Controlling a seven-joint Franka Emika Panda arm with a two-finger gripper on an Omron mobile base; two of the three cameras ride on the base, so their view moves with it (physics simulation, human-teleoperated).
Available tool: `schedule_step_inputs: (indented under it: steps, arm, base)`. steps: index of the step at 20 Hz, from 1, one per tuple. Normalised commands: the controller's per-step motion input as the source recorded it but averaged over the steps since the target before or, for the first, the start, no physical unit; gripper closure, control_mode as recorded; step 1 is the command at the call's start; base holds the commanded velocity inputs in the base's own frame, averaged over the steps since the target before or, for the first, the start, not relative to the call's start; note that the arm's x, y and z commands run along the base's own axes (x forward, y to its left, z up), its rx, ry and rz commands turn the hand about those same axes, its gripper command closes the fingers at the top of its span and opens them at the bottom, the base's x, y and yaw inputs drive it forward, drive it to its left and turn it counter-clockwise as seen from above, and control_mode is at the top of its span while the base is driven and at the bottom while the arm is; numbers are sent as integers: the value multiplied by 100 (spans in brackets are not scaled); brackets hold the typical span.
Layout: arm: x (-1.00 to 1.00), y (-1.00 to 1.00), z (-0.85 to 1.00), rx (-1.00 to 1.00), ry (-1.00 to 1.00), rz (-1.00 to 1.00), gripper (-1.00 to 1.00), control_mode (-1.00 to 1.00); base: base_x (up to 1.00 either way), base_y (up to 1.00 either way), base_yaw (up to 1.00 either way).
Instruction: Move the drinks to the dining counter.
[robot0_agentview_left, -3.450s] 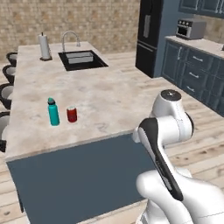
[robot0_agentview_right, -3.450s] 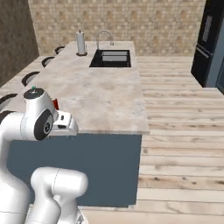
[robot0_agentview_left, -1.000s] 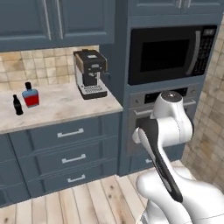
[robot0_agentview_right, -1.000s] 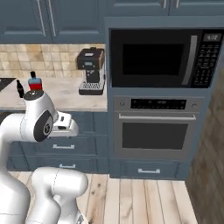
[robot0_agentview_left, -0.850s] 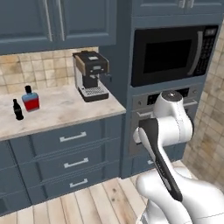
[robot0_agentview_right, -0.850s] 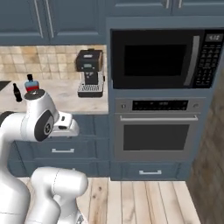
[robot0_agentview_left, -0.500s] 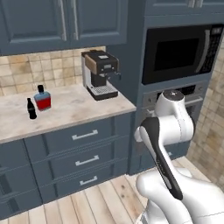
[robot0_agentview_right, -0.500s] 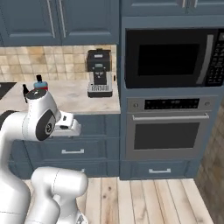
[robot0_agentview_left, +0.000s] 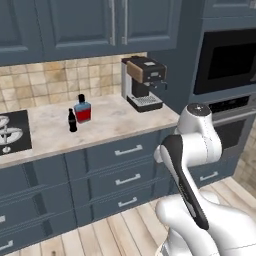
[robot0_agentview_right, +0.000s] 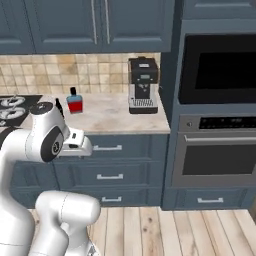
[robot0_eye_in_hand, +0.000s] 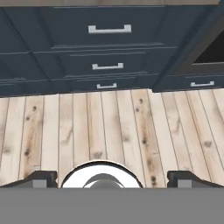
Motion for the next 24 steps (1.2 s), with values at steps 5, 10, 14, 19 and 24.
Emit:
schedule_step_inputs:
  steps: [5,10,14,19,24]
  arm:
    - [0,0,0,0,0,0,-100,100]
    - [0,0,0,0,0,0,-100,100]
    - [0,0,0,0,0,0,-100,100]
    - [0,0,0,0,0,0,-100,100]
    - [0,0,0,0,0,0,-100,100]
  base:
    - [34,53,6]
    - [36,49,5]
    - [46,54,5]
    - [41,51,7]
    - [44,45,4]
